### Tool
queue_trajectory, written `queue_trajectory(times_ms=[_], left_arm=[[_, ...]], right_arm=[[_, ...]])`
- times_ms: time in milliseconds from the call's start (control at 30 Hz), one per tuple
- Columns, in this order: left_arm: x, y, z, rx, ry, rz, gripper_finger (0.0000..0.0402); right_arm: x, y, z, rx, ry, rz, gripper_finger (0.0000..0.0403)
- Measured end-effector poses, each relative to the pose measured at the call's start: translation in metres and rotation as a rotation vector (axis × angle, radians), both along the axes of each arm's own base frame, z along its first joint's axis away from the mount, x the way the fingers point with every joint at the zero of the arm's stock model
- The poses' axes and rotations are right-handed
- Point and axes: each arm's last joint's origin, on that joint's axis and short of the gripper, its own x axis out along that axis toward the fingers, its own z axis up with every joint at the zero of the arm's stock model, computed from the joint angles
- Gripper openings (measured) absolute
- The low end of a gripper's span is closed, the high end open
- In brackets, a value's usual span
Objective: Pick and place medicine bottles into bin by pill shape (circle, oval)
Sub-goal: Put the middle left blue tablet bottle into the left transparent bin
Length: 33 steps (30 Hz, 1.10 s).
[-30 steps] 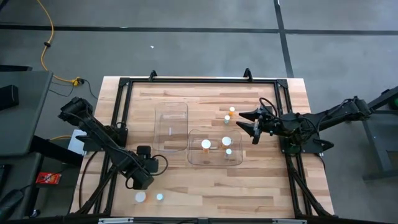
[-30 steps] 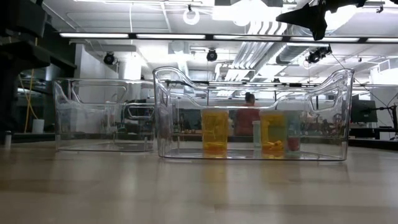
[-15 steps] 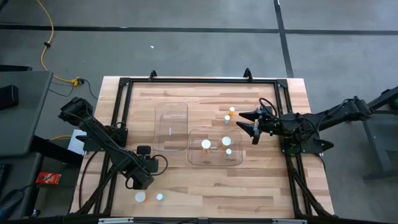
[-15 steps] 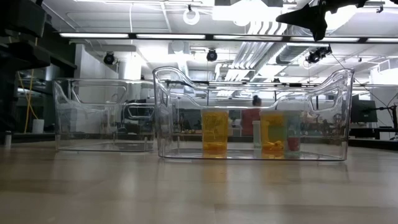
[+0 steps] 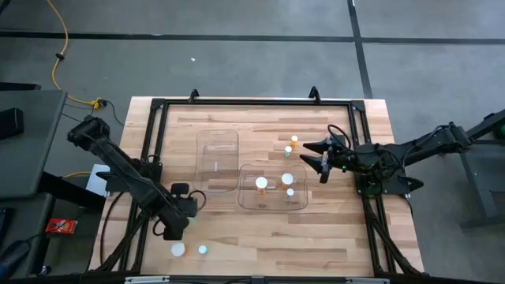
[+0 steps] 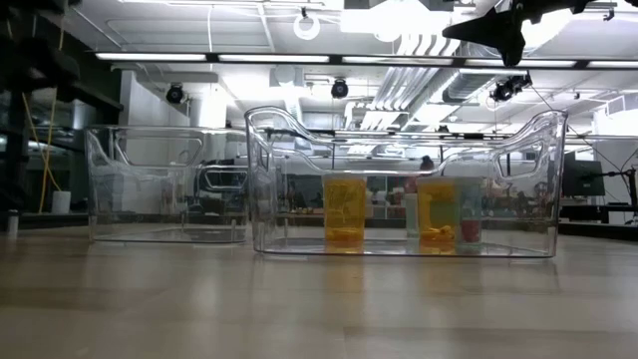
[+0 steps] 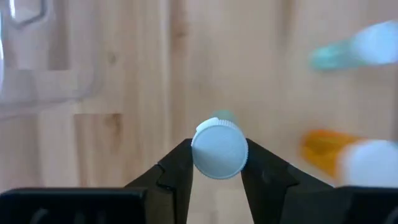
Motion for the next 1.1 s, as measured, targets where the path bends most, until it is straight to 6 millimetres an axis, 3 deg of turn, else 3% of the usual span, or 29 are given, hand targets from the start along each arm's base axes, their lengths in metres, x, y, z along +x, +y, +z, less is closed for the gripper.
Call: queue_trajectory(times_ms=[133,267,400,533,667,867,1100], left_arm=[[-0.006,0.009,0.038,-0.161,-0.088,-0.059,0.0116],[-0.009,0.031,0.085,-0.246,-0.248,-0.033,0.0113],[-0.008,0.062,0.127,-0.137,-0.420,0.054,0.0108],[-0.003,0.095,0.151,0.067,-0.466,0.108,0.0107],[0.006,0.126,0.148,0.155,-0.394,0.126,0.0107],[0.022,0.163,0.126,0.184,-0.210,0.110,0.0108],[0.043,0.191,0.102,0.192,-0.083,0.066,0.0108]], right_arm=[[0.000,0.000,-0.001,0.014,0.006,-0.002,0.0238],[0.000,0.000,-0.001,0.013,0.009,-0.002,0.0238],[0.000,0.000,-0.002,0.012,0.014,-0.002,0.0238],[0.000,0.000,-0.002,0.010,0.019,-0.002,0.0238],[0.000,0.000,-0.002,0.012,0.020,-0.002,0.0238],[0.000,0.000,-0.002,0.035,0.013,-0.005,0.0238],[0.000,0.000,-0.002,0.035,0.013,-0.004,0.0238]])
